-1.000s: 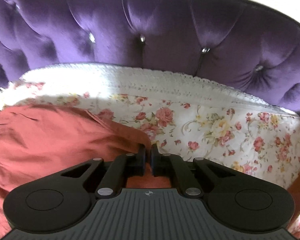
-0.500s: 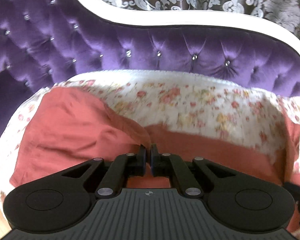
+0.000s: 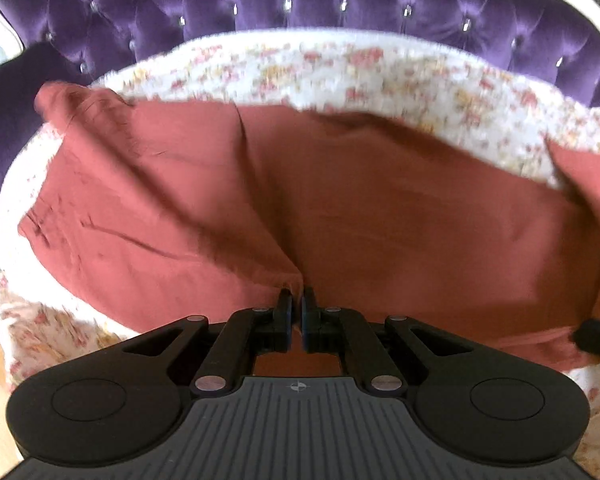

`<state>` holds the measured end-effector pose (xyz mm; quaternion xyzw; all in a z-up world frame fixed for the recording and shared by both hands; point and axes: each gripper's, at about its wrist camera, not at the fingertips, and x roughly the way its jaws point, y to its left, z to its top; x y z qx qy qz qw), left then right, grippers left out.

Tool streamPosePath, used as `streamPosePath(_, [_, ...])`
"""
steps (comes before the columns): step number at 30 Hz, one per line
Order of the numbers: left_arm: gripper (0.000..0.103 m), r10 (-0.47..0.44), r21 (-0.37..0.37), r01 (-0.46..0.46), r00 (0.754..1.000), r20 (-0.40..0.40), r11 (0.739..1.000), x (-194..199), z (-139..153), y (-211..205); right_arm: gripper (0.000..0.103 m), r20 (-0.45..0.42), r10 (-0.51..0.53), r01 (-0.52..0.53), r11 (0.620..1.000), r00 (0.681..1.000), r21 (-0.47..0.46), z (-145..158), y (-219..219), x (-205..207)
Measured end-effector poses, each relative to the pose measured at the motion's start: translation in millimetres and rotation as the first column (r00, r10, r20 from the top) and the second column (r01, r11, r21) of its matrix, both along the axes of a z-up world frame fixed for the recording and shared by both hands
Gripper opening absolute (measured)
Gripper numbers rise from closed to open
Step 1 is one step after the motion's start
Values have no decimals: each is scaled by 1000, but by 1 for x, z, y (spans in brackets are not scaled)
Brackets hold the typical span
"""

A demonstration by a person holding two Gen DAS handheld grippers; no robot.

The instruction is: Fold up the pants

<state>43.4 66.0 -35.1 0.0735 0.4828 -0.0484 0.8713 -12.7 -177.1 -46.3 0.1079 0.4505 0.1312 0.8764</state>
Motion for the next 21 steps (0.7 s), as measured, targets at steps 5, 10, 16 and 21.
streamPosePath(5, [5, 15, -19, -15, 999, -35, 1000, 1, -25, 7, 20, 56, -66, 65, 998, 996, 22, 23, -13, -8])
streamPosePath(10, [5, 14, -23, -14, 1000, -16, 1000, -5, -27, 10, 21, 99, -199, 202, 979, 975, -28, 37, -24, 25])
streamPosePath(16, [5, 6, -8, -6, 1000, -12, 1000, -3, -28, 7, 21, 41, -333, 335, 940, 942, -66, 11, -27, 86])
streamPosePath(21, [5, -4, 20, 4, 1000, 1, 1000, -5, -29, 2, 17, -35, -426, 418, 897, 904, -145, -19, -32, 118])
